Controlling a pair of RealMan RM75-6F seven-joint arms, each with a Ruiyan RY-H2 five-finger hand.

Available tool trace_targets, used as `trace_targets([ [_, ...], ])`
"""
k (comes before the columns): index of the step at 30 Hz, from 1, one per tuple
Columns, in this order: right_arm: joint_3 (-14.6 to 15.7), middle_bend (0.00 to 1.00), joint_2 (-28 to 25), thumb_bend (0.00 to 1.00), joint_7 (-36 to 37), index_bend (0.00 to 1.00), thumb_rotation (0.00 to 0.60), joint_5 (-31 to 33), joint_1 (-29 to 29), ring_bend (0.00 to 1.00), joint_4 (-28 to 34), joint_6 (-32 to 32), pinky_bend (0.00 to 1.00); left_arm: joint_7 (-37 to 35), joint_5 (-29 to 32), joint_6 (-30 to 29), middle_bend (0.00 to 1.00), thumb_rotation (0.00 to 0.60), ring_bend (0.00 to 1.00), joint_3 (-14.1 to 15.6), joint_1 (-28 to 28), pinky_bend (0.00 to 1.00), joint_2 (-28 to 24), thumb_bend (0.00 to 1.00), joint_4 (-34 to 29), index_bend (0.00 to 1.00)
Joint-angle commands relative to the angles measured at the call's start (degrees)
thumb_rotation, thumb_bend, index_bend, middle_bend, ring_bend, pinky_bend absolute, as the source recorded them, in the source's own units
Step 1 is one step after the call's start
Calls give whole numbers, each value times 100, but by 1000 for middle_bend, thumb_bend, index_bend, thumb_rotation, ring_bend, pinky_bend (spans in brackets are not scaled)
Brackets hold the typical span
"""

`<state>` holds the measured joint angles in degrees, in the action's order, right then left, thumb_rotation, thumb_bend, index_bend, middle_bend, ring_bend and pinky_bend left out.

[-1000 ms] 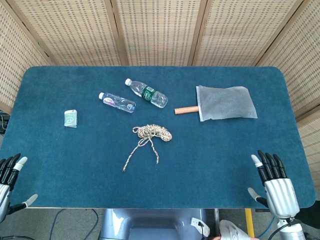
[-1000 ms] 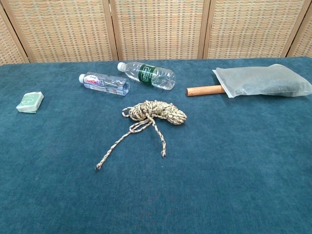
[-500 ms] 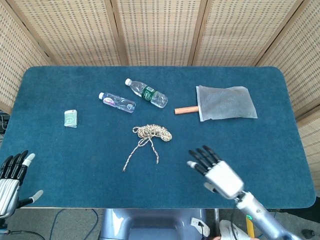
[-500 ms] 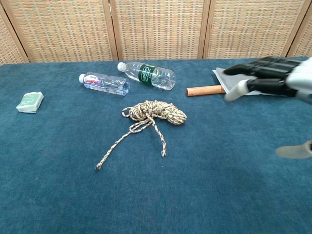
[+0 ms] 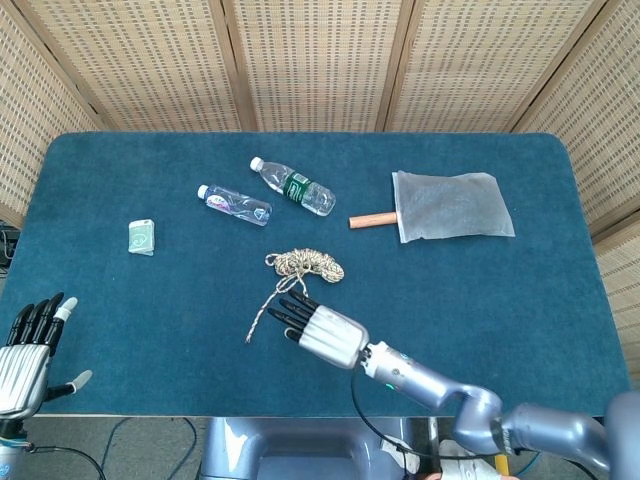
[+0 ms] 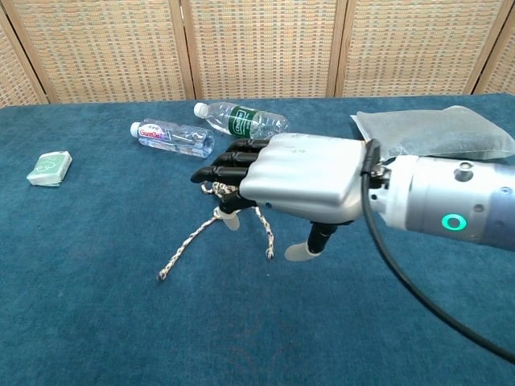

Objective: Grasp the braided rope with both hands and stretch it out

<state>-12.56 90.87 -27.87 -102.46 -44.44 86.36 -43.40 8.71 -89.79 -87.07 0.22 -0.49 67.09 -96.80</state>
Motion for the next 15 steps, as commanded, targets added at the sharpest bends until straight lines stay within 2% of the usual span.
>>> trace_targets([
  [1, -116, 0, 419, 204, -355, 373, 600, 373, -299, 0, -574, 292, 0, -5, 32, 6, 0, 600, 0, -5, -3, 0, -3, 0, -4, 0],
  [4, -103, 0, 540, 208, -583, 402, 600, 612, -395, 0, -805, 426, 0, -17, 65, 27, 0, 600, 0, -4, -10, 0, -4, 0, 8, 0],
  [9, -50, 0, 645, 269, -743, 432, 600, 860, -468, 0, -968, 476, 0, -23, 109, 68, 0, 600, 0, -2, -27, 0, -5, 0, 16, 0],
  [15, 53, 0, 766, 275, -814, 443, 600, 1084, -561, 0, -1193, 400, 0, -40, 109, 73, 0, 600, 0, 7, -41, 0, -5, 0, 15, 0],
])
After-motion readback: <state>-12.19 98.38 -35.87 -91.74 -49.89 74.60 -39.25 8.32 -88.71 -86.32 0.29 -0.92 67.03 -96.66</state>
